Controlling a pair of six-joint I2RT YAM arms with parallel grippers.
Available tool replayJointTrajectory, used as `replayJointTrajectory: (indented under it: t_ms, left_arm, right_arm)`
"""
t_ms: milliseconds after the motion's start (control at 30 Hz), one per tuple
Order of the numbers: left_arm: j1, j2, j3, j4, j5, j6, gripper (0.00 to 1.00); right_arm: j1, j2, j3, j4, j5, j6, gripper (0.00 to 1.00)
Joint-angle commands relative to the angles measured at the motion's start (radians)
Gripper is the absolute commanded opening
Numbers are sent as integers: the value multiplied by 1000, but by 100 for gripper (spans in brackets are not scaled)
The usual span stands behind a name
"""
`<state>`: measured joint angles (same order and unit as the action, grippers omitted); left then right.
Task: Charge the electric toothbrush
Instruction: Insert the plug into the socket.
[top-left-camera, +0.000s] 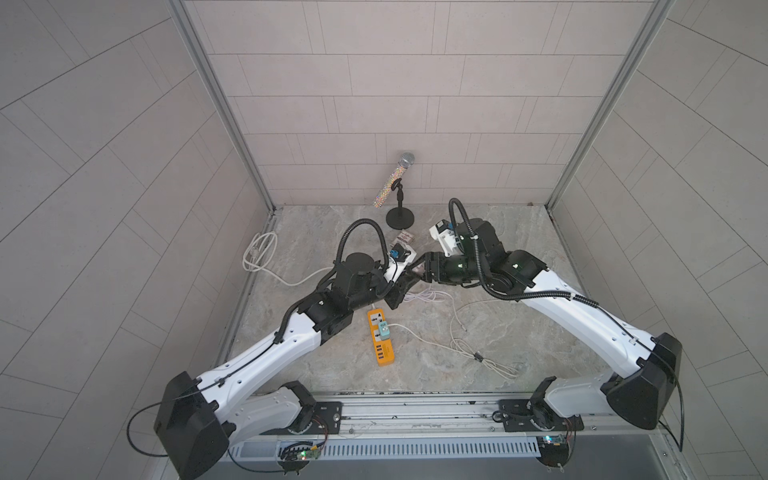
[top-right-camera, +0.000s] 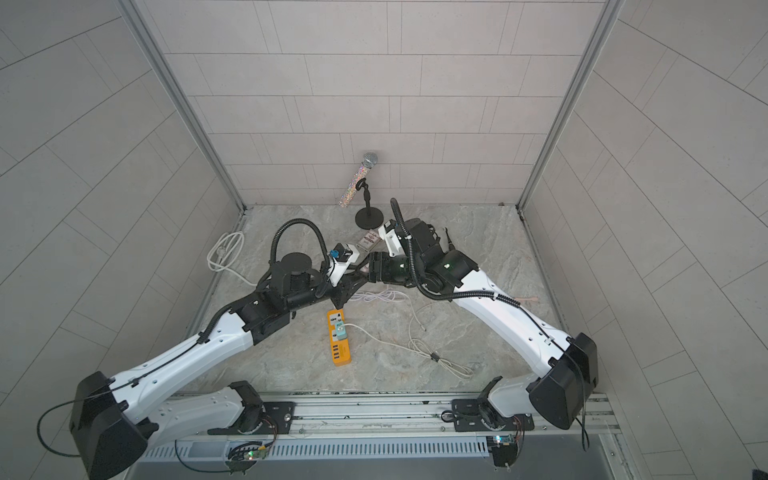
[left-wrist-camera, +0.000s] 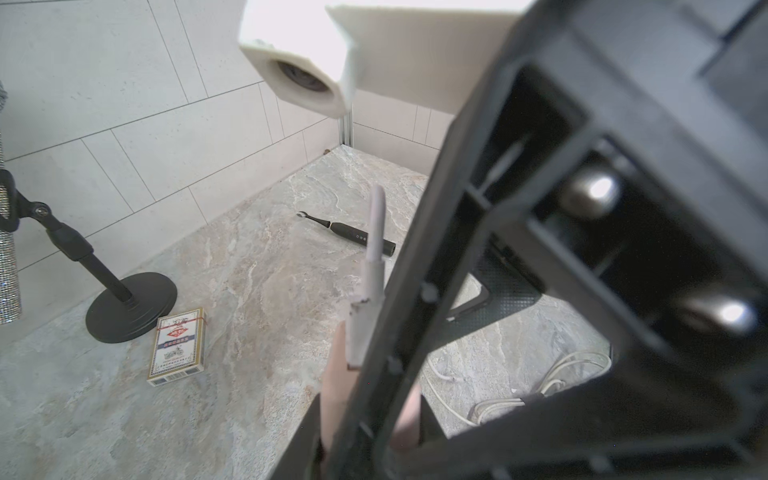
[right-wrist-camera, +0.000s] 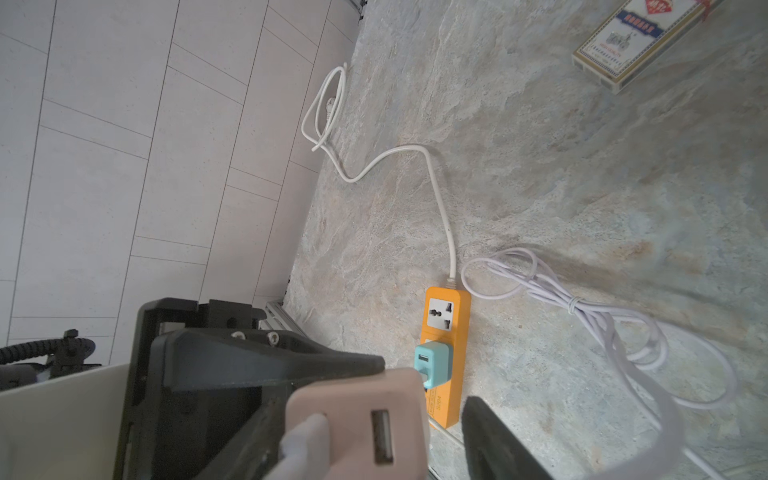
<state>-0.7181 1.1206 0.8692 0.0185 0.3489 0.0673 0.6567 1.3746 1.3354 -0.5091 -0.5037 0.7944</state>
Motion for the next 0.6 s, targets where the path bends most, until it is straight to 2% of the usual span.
replayJointTrajectory:
  t_ms: [0,200,467,567]
  left_arm:
    - [3,0,13,56,24,-4,0]
    - [3,1,22,82,25,-27,0]
    - [3,18,33,105,26,-51,0]
    - [2,6,22,110,17,-60,8]
  right_arm:
    - [6,4,18,28,28,-21,67]
    - [16,35,21,-9,34,-51,58]
    - [19,51,18,9,19,-59,38]
    - [18,53,30,5,36,-67,32]
